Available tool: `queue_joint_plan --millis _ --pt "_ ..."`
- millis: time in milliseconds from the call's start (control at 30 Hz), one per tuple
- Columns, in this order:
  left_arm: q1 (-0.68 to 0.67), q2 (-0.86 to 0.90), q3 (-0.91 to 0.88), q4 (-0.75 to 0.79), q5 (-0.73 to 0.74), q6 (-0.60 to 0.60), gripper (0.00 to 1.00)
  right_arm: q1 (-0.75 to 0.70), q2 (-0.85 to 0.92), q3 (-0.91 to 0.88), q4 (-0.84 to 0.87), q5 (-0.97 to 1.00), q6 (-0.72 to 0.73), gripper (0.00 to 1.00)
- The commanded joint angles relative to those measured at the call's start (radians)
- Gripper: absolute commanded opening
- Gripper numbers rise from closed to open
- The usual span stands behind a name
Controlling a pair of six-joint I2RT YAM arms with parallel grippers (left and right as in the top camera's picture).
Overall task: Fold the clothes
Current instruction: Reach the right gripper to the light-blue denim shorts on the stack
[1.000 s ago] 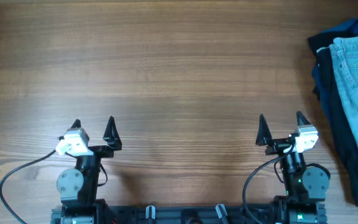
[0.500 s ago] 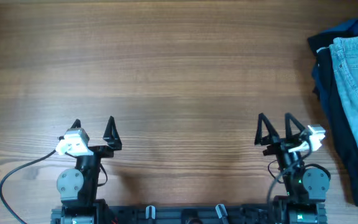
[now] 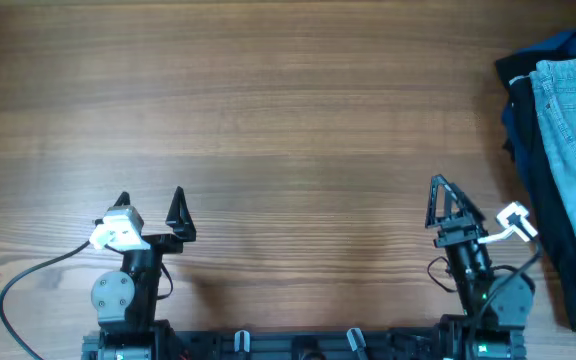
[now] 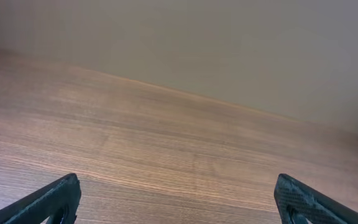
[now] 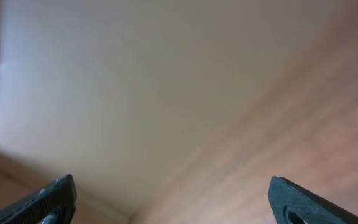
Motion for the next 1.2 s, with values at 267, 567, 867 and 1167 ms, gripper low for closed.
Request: queue_joint_plan --millis 267,567,867,1167 --pt "0.009 -0.005 -0.006 -0.004 -0.010 0.012 1.00 0.004 0.206 0.327 -0.179 0.164 -0.466 0.99" --pt "0.009 -0.005 -0.007 -0.004 -0.010 0.012 1.00 -0.036 1.096 1.035 -0.597 0.283 -0.601 1.00" --pt "0.009 -0.001 -0.006 -0.004 -0.010 0.012 1.00 -0.057 1.409 1.345 -0.653 0.422 -0.865 0.99" --pt "0.009 -0.001 -0.007 -0.004 -0.010 0.012 1.00 -0.102 1.685 1.345 -0.479 0.706 -1.132 0.99"
